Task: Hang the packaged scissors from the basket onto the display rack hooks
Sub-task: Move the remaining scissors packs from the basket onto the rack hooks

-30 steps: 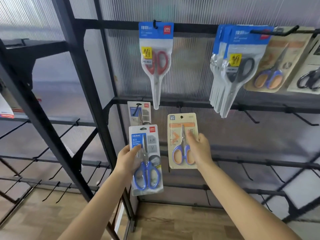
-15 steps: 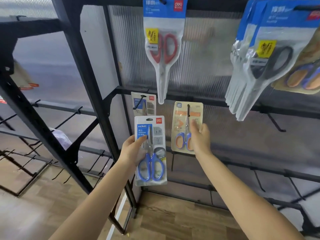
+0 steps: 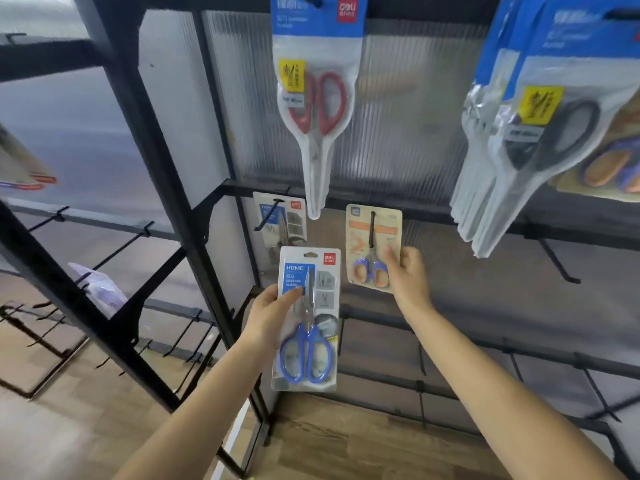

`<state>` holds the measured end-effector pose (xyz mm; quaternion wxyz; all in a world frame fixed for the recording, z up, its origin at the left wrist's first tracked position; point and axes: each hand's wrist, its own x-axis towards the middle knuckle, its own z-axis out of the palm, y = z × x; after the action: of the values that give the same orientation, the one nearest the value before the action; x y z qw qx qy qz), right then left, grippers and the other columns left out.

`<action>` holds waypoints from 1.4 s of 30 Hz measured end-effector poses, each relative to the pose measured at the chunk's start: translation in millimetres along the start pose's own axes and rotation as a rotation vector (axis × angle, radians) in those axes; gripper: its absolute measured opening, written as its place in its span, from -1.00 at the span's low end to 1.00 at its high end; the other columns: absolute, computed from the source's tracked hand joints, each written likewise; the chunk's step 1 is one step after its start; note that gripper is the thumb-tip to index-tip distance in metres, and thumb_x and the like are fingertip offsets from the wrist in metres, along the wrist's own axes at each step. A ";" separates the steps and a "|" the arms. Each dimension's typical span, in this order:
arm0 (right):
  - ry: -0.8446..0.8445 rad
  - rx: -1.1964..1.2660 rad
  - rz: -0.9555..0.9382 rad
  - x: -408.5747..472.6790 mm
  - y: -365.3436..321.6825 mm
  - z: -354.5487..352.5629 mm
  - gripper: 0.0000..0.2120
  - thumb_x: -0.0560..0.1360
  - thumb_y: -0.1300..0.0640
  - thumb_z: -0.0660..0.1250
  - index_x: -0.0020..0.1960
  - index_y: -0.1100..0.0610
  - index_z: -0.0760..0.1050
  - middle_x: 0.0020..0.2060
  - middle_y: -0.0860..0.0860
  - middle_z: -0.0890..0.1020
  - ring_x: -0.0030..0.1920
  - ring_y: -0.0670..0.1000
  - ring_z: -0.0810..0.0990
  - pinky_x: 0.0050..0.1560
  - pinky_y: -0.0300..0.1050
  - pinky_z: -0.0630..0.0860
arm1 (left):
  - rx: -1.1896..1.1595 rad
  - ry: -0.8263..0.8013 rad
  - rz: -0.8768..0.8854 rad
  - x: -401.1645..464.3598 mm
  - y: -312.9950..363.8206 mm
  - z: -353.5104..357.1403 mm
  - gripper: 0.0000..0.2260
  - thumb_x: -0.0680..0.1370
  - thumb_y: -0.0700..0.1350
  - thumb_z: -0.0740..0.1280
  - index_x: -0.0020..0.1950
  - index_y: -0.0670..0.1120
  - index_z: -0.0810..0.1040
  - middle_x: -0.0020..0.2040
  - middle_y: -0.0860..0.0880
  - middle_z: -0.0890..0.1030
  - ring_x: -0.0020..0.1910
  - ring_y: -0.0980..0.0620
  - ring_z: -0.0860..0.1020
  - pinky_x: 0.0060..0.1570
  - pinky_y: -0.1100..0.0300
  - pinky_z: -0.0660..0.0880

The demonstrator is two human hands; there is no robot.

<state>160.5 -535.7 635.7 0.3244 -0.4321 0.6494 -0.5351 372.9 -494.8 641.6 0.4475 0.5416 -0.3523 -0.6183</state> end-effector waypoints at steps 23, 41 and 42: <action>-0.129 -0.213 -0.057 -124.5 -50.0 -84.4 -0.94 0.56 0.16 0.25 0.02 0.07 0.47 -0.11 -0.04 0.61 -0.15 -0.12 0.59 -0.23 -0.30 0.53 | 0.132 -0.414 0.009 -59.2 -27.7 47.2 -0.88 0.56 -0.20 0.31 0.06 -0.20 0.54 -0.06 -0.13 0.67 -0.15 -0.07 0.64 -0.14 0.06 0.58; -0.015 -0.288 -0.061 -109.3 -60.2 -217.0 -0.88 0.54 0.23 0.28 -0.12 0.04 0.48 -0.16 -0.05 0.59 -0.13 -0.11 0.57 -0.27 -0.31 0.55 | 0.166 -0.620 0.061 -80.8 -64.8 160.7 -0.91 0.53 -0.21 0.35 -0.13 -0.18 0.48 -0.20 -0.05 0.67 -0.26 0.09 0.65 -0.29 0.24 0.56; -0.014 -0.289 -0.071 -104.7 -59.4 -222.4 -0.88 0.54 0.23 0.28 -0.13 0.05 0.49 -0.16 -0.04 0.60 -0.13 -0.11 0.57 -0.25 -0.28 0.55 | 0.166 -0.600 0.058 -79.7 -66.5 166.2 -0.90 0.53 -0.20 0.35 -0.13 -0.19 0.47 -0.23 -0.03 0.66 -0.29 0.11 0.65 -0.32 0.25 0.55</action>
<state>20.2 -351.6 737.6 0.2444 -0.5008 0.7018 -0.4438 198.8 -405.1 636.0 0.2953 0.3594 -0.5334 -0.7065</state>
